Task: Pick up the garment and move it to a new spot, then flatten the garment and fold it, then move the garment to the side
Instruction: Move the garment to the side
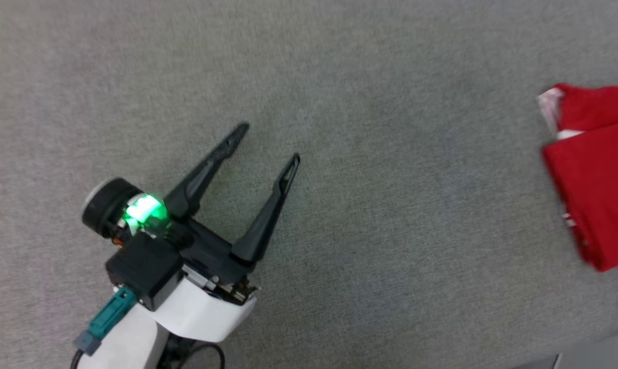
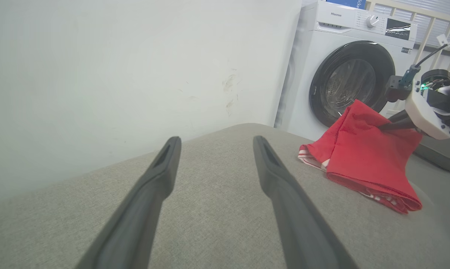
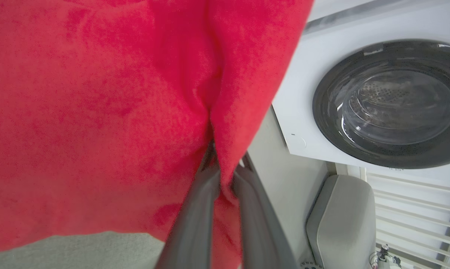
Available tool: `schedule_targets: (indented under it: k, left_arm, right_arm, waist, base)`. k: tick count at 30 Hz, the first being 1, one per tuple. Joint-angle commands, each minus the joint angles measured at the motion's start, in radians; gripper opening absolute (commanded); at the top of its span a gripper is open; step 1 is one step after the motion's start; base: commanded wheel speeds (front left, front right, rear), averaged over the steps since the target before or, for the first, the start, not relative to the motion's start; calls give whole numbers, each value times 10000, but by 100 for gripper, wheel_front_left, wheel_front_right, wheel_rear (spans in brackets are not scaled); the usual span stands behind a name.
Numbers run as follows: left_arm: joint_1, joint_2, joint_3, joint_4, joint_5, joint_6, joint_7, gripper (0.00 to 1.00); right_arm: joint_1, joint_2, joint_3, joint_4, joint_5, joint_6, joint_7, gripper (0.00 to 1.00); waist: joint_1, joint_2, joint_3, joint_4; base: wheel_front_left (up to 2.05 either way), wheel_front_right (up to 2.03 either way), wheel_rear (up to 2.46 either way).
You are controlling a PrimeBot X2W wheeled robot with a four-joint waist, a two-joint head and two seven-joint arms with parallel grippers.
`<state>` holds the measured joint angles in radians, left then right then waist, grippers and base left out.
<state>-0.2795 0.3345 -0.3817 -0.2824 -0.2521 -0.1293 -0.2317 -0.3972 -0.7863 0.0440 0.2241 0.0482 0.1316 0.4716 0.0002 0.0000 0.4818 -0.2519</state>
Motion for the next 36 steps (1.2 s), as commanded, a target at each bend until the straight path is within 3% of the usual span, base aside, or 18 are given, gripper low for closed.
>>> schedule_targets:
  k: [1,11,22,23,24,31,36]
  left_arm:
    - [-341,169,0,-288,44,-20,149,100]
    - [-962,470,270,-1541,28,120,616,100]
    - [-595,444,154,-1214,-25,235,481,100]
    - [-548,419,142,-1106,-38,251,423,100]
    - [-505,393,137,-1041,-53,265,395,100]
    - [-83,114,208,-236,-268,431,-65,100]
    - [415,-156,455,424,-528,571,-280,100]
  right_arm:
    - [-303,106,-334,445,-184,-19,-324,0]
    - [-1235,682,-2014,2512,-1021,-19,-1699,0]
    - [-1353,1297,-2698,3141,-1743,-19,-1616,0]
    - [-1338,1356,-2766,3102,-1826,-19,-1566,40]
    - [-1331,1401,-2873,3040,-1875,-21,-1512,100]
    - [-910,1805,-3415,1916,-2431,-19,-1368,100]
    - [-495,2256,-3336,471,-2019,-18,-1253,100]
  waist:
    - [-2,0,820,103]
    - [-2,0,1764,561]
    - [-2,0,1390,738]
    - [-2,0,1249,752]
    - [-2,0,1135,761]
    - [-2,0,-233,949]
    - [-2,0,-1367,1221]
  base:
    - [0,0,0]
    - [0,0,0]
    - [0,0,0]
    - [0,0,0]
    - [0,0,0]
    - [0,0,0]
    - [0,0,0]
